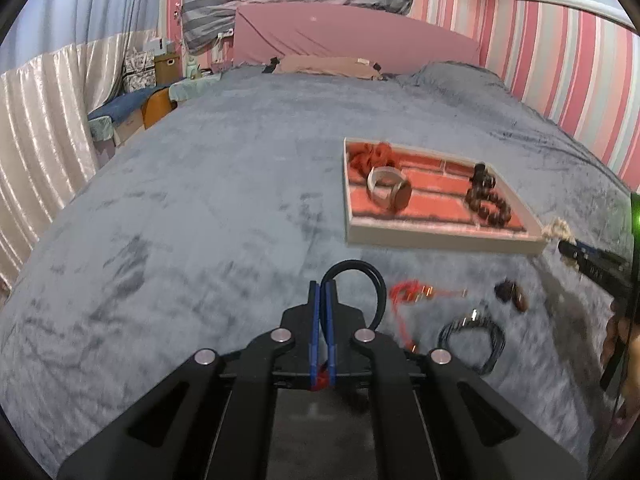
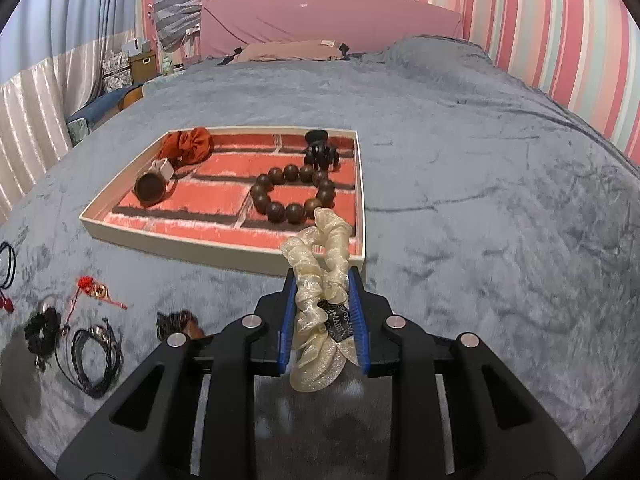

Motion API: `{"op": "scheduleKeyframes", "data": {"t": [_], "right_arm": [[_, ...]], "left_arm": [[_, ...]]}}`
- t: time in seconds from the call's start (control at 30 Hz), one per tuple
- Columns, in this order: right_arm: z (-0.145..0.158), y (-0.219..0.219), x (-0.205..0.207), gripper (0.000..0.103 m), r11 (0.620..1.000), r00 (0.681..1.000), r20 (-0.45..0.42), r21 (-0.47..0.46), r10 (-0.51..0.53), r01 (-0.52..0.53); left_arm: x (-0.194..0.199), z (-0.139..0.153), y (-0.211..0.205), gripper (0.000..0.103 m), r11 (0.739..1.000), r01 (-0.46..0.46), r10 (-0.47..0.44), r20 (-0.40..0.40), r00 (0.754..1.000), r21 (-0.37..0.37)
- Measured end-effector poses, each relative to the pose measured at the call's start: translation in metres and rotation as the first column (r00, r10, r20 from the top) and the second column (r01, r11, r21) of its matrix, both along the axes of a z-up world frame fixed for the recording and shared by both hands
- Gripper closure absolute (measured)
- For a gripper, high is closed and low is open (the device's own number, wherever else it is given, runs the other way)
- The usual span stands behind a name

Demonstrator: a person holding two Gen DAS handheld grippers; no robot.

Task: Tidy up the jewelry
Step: 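Carry the hair tie and cream scrunchie with both tools over the tray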

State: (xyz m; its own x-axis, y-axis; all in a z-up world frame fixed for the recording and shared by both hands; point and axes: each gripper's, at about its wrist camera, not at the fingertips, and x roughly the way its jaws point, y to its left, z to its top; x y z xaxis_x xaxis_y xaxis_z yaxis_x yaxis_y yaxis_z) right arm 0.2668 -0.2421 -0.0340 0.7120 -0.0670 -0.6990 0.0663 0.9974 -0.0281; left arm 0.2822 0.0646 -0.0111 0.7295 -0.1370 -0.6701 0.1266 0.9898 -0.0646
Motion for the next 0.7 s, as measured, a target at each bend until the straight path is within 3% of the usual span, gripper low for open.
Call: {"op": "scheduleKeyframes", "data": {"t": [0.33,0.7], "right_arm": [[0.02,-0.006,0.036,0.078,1.0,1.0,0.027,-0.005,-0.011,0.011],[0.016,-0.014,0.076,0.078,1.0,1.0,0.004,0.004,-0.021,0.021]], "left_arm": [[0.073,0.025,-0.041,0.1,0.999,0.022,-0.022,0.007,1.0,-0.04],[0.14,0.007,-0.088,0.1,0.999,0.039,-0.04,-0.034,0.999,-0.02]]}}
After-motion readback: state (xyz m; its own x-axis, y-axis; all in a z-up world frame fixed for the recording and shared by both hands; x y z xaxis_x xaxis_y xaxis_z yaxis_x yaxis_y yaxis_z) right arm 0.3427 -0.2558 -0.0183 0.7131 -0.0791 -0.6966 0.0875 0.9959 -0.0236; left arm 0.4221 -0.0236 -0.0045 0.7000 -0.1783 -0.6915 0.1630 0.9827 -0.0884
